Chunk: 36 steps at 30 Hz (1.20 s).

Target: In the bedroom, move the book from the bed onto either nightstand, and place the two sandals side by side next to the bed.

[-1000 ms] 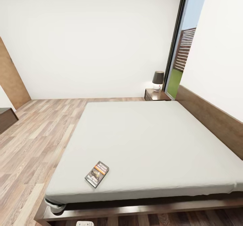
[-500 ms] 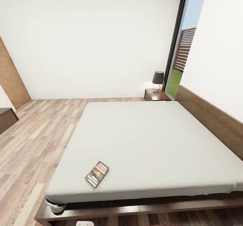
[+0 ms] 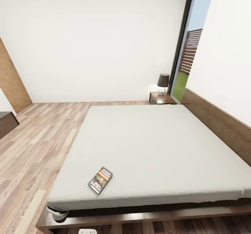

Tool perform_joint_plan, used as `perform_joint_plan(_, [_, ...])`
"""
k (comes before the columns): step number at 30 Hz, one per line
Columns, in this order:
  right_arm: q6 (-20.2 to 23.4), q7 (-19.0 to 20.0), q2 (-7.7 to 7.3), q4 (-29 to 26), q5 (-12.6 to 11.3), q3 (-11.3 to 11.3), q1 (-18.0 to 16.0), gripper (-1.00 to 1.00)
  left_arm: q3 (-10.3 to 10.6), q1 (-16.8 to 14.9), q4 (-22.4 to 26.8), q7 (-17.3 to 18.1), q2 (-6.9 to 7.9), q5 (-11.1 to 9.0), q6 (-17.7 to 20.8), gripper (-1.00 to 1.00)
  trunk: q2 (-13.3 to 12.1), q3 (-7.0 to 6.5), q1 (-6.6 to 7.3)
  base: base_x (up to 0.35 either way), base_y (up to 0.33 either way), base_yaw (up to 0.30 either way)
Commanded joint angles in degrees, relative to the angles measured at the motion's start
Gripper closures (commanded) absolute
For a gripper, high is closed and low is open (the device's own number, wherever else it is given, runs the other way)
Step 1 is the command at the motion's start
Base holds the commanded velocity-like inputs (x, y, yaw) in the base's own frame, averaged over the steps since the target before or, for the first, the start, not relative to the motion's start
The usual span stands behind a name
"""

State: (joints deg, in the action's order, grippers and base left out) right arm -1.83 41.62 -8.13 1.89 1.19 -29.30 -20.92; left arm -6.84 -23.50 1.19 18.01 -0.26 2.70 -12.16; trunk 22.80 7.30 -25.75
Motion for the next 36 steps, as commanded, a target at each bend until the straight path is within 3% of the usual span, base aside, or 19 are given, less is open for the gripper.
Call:
perform_joint_plan(1, [-0.19,0.14,-0.06,0.18,0.12,-0.23,-0.09,-1.00,-0.46,-0.05,-0.05,0.18,0.00,0.28,-0.14,-1.00,0.12,0.12,-0.03,0.000,0.000,0.000])
perform_joint_plan(23, [-0.19,0.04,-0.10,0.13,0.04,-0.23,-0.09,-1.00,-0.46,-0.05,-0.05,0.18,0.00,0.28,-0.15,-1.00,0.12,0.12,-0.03,0.005,0.000,0.000])
perform_joint_plan(36, [-0.19,0.04,-0.08,0.13,0.04,-0.23,-0.09,-1.00,-0.46,-0.05,-0.05,0.18,0.00,0.28,-0.21,-1.00,0.12,0.12,-0.03,0.145,0.000,0.000])
